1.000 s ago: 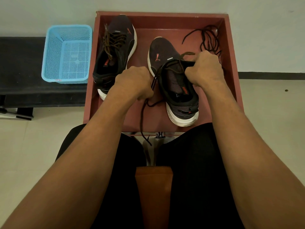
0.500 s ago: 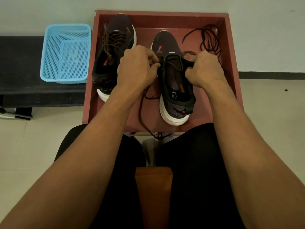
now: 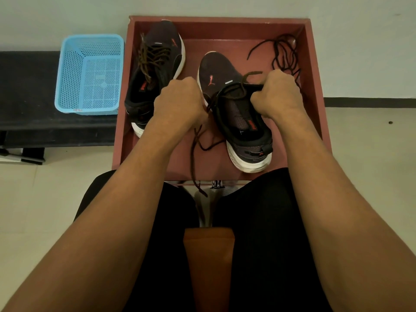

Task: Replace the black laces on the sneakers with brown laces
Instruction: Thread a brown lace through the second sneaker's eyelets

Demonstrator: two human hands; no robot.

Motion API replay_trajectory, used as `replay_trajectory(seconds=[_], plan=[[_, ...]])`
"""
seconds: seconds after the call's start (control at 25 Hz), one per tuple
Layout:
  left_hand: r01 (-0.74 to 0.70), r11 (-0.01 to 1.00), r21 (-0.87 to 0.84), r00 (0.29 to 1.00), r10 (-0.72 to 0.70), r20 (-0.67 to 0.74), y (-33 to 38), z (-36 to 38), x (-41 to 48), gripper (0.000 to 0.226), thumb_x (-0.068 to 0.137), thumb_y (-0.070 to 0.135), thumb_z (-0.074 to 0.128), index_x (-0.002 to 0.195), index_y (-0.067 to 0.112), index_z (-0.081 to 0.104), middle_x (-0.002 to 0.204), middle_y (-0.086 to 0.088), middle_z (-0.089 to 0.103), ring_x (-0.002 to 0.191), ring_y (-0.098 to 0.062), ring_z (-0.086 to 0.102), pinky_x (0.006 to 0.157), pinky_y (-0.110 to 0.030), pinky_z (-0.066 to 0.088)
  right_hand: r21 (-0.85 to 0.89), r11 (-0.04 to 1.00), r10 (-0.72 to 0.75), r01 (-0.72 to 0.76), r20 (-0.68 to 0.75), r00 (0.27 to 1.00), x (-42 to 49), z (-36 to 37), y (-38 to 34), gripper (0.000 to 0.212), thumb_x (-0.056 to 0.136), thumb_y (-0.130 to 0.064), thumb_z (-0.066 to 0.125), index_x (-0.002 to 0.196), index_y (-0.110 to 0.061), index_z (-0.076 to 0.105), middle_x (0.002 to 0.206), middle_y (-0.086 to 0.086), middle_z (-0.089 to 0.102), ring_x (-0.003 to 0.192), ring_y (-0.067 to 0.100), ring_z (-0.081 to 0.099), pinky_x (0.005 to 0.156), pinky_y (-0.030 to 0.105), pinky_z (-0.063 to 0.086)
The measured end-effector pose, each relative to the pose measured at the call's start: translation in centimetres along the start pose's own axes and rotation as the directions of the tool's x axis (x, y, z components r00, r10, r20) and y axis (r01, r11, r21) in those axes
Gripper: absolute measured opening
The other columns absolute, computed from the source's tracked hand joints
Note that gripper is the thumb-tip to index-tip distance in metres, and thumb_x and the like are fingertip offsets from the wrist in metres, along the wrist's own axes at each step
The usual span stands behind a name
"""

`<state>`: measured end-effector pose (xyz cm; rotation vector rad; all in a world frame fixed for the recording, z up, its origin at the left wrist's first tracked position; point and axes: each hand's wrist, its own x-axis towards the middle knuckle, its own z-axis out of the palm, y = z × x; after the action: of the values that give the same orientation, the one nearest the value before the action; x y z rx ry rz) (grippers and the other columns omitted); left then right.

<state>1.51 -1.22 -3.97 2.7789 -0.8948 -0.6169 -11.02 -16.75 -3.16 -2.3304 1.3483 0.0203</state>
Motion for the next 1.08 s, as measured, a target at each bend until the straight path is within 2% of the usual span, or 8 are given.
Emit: replay_trajectory(seconds=[0.12, 0.28, 0.4, 0.52, 0.68, 0.84, 0.96, 1.08], plan=[[-0.049, 0.975, 0.217, 0.94, -0.029, 0.341, -0.6, 0.4, -0.2, 0.033, 0.079, 0.027, 0.086, 0.108, 0.018, 0.073, 0.11, -0.01, 0.071, 0.099, -0.032, 0.069, 0.093, -0.048, 0.059, 0.024, 0.999, 0.041, -0.041, -0.027, 0.999, 0.5, -0.4, 0.8, 0.028, 0.091, -0.014, 0.064, 0.116, -0.007, 0.073, 0.119, 0.02, 0.07, 0.106, 0.041, 0.068, 0.085, 0.038, 0.054], [-0.072, 0.986, 0.152, 0.908, 0.002, 0.419, -0.3, 0.0, -0.5, 0.025, 0.079, 0.029, 0.088, 0.1, 0.021, 0.076, 0.087, -0.005, 0.076, 0.088, -0.024, 0.073, 0.088, -0.047, 0.062, 0.032, 0.999, 0.025, -0.025, -0.005, 1.0, 0.7, -0.3, 1.1, 0.024, 0.093, -0.015, 0.065, 0.113, -0.007, 0.073, 0.115, 0.018, 0.071, 0.099, 0.037, 0.068, 0.079, 0.036, 0.053], [-0.108, 0.992, -0.069, 0.951, 0.124, 0.284, -0.1, -0.7, -0.9, 0.017, 0.089, 0.037, 0.078, 0.099, 0.023, 0.079, 0.07, 0.0, 0.075, 0.075, -0.014, 0.072, 0.084, -0.038, 0.062, 0.032, 0.999, -0.002, 0.002, 0.007, 1.0, 0.7, -0.2, 1.0, 0.024, 0.093, -0.016, 0.065, 0.115, -0.008, 0.074, 0.113, 0.016, 0.071, 0.096, 0.033, 0.067, 0.079, 0.037, 0.054], [-0.116, 0.928, -0.354, 0.988, 0.144, 0.052, 0.4, -0.8, -0.7, 0.009, 0.098, 0.035, 0.07, 0.099, 0.03, 0.077, 0.074, 0.007, 0.076, 0.064, -0.01, 0.074, 0.074, -0.033, 0.064, 0.032, 0.999, -0.019, 0.018, 0.03, 0.999, 0.6, -0.3, 0.9, 0.027, 0.093, -0.015, 0.065, 0.117, -0.012, 0.075, 0.114, 0.014, 0.071, 0.093, 0.031, 0.066, 0.077, 0.036, 0.053], [-0.186, 0.875, -0.447, 0.966, 0.079, -0.246, 0.3, 0.1, 0.4, 0.005, 0.087, 0.04, 0.079, 0.088, 0.035, 0.075, 0.074, 0.017, 0.073, 0.073, -0.007, 0.073, 0.079, -0.039, 0.064, 0.03, 0.999, -0.035, 0.034, 0.04, 0.999, 0.4, -0.3, 0.5, 0.028, 0.091, -0.012, 0.063, 0.116, -0.012, 0.076, 0.112, 0.015, 0.071, 0.094, 0.034, 0.068, 0.078, 0.038, 0.057], [-0.206, 0.872, -0.444, 0.956, 0.082, -0.281, 0.6, 0.3, 0.5, 0.012, 0.081, 0.04, 0.085, 0.087, 0.037, 0.075, 0.072, 0.019, 0.071, 0.081, -0.003, 0.072, 0.081, -0.039, 0.063, 0.038, 0.999, -0.038, 0.036, 0.055, 0.998, 0.2, -0.3, 0.3, 0.027, 0.089, -0.012, 0.062, 0.112, -0.011, 0.076, 0.107, 0.016, 0.072, 0.093, 0.035, 0.069, 0.08, 0.041, 0.06], [-0.188, 0.907, -0.378, 0.95, 0.071, -0.304, 1.2, 0.0, -0.1, 0.006, 0.082, 0.037, 0.083, 0.082, 0.038, 0.077, 0.076, 0.016, 0.071, 0.087, -0.009, 0.073, 0.08, -0.04, 0.063, 0.046, 0.998, -0.037, 0.035, 0.051, 0.998, 0.2, -0.4, 0.3, 0.024, 0.09, -0.01, 0.061, 0.108, -0.007, 0.075, 0.104, 0.017, 0.071, 0.087, 0.034, 0.067, 0.074, 0.039, 0.058], [-0.118, 0.963, -0.244, 0.983, 0.08, -0.163, 0.2, -0.4, 0.0, 0.02, 0.081, 0.031, 0.084, 0.07, 0.041, 0.07, 0.09, 0.007, 0.074, 0.094, -0.021, 0.072, 0.085, -0.046, 0.062, 0.037, 0.999, -0.038, 0.036, 0.036, 0.999, 0.2, -0.4, 0.4, 0.019, 0.092, -0.01, 0.06, 0.106, -0.001, 0.071, 0.1, 0.014, 0.065, 0.084, 0.031, 0.061, 0.071, 0.035, 0.05]])
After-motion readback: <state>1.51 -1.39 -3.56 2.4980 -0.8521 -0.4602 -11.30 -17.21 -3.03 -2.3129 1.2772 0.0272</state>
